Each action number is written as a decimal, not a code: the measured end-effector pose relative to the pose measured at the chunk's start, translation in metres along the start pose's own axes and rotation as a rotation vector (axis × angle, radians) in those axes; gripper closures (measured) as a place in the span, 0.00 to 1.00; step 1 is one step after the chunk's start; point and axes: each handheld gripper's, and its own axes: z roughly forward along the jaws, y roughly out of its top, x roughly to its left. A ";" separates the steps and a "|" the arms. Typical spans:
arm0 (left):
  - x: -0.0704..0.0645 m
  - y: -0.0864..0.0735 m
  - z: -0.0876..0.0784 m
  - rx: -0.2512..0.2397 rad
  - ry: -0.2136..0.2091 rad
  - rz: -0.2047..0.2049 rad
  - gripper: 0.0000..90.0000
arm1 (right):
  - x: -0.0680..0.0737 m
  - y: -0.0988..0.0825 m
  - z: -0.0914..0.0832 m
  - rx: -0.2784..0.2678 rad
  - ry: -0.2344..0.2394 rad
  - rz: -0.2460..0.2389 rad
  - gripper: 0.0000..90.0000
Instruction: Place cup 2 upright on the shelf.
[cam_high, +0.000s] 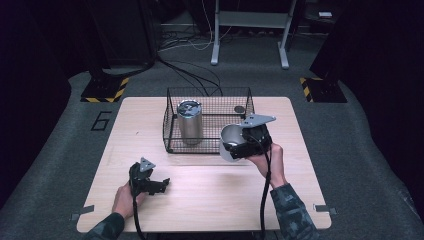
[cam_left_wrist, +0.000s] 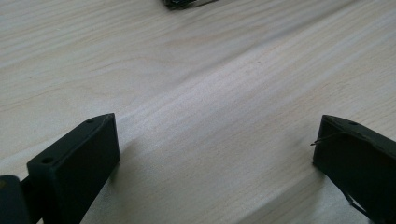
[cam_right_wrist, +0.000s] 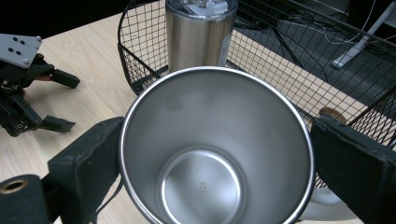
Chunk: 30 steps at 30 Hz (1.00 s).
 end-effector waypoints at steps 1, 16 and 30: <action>0.000 0.000 0.000 0.000 0.000 0.000 0.00 | 0.000 0.001 0.000 0.002 0.000 0.000 0.06; -0.001 0.000 0.001 -0.014 -0.001 -0.014 0.00 | -0.005 0.026 0.000 -0.006 -0.005 -0.006 0.06; -0.001 0.000 0.001 -0.010 -0.009 -0.016 0.01 | -0.014 0.047 0.005 -0.018 -0.019 -0.005 0.06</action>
